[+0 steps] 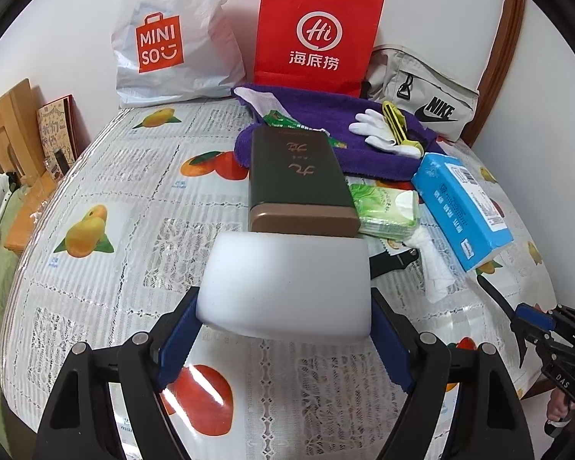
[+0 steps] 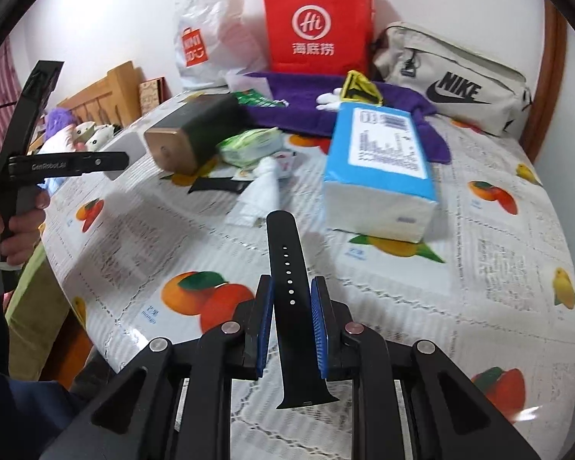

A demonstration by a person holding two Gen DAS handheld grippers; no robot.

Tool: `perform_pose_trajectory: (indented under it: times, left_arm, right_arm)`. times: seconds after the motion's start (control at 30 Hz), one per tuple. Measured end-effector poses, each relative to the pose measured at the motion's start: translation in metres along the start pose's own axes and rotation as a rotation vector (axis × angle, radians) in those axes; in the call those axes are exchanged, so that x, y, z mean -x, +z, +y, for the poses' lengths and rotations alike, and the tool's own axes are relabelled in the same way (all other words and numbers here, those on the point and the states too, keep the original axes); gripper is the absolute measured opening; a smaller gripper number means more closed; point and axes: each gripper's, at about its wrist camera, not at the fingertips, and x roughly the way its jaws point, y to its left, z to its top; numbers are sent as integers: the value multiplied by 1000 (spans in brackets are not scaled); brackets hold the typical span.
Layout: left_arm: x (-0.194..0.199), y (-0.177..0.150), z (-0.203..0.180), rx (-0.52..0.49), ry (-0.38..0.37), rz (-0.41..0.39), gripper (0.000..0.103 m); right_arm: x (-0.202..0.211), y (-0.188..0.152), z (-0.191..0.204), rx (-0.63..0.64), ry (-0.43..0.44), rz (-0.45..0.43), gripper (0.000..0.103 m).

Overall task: Organize soft objects
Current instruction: 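Carry the foam block and watch strap with both tools over the purple towel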

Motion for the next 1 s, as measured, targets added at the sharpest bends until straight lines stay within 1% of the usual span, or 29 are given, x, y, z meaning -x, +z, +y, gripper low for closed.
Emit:
perform_pose_trajectory:
  times: [0.57, 0.73, 1.0]
  left_arm:
    - [19, 30, -8, -1, -17, -47, 81]
    - [21, 40, -10, -4, -13, -55, 81]
    - [16, 54, -9, 8, -4, -52, 81]
  right_arm:
    - [24, 31, -21, -22, -29, -65, 20]
    - [30, 44, -28, -29, -34, -87, 20]
    - [26, 68, -38, -42, -31, -107, 20]
